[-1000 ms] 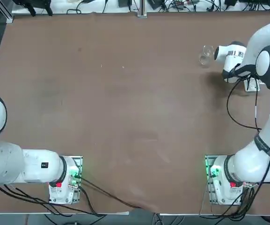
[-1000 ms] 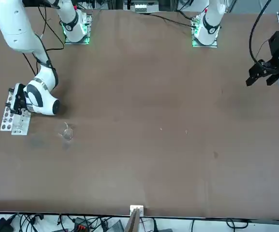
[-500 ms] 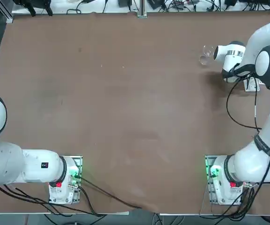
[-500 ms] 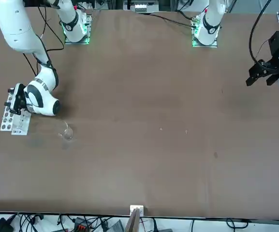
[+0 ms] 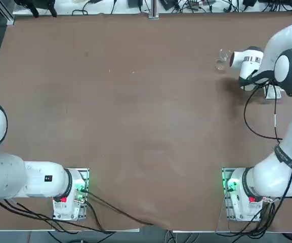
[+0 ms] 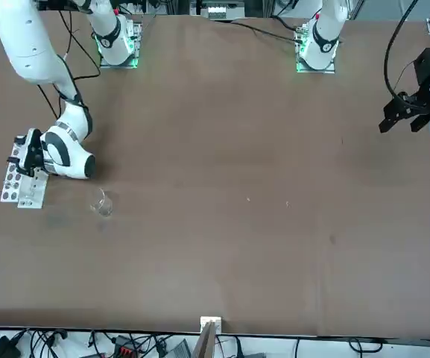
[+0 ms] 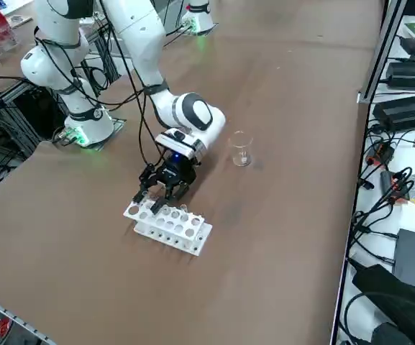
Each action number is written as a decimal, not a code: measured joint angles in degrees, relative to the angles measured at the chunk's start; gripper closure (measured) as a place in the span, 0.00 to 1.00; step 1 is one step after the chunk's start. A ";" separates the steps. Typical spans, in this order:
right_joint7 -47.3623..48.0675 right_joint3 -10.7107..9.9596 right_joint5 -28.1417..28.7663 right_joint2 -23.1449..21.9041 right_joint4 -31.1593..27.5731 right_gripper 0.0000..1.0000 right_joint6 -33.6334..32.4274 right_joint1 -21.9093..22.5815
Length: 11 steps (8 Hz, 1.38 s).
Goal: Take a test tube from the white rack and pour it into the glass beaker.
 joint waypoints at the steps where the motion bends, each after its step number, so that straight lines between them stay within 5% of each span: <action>1: 0.59 0.02 0.00 0.13 0.00 0.35 -0.57 0.11; 5: 1.86 0.23 0.01 0.30 -0.02 0.67 -1.93 0.92; 11: 2.60 0.18 -0.14 0.86 0.19 0.82 -3.21 0.89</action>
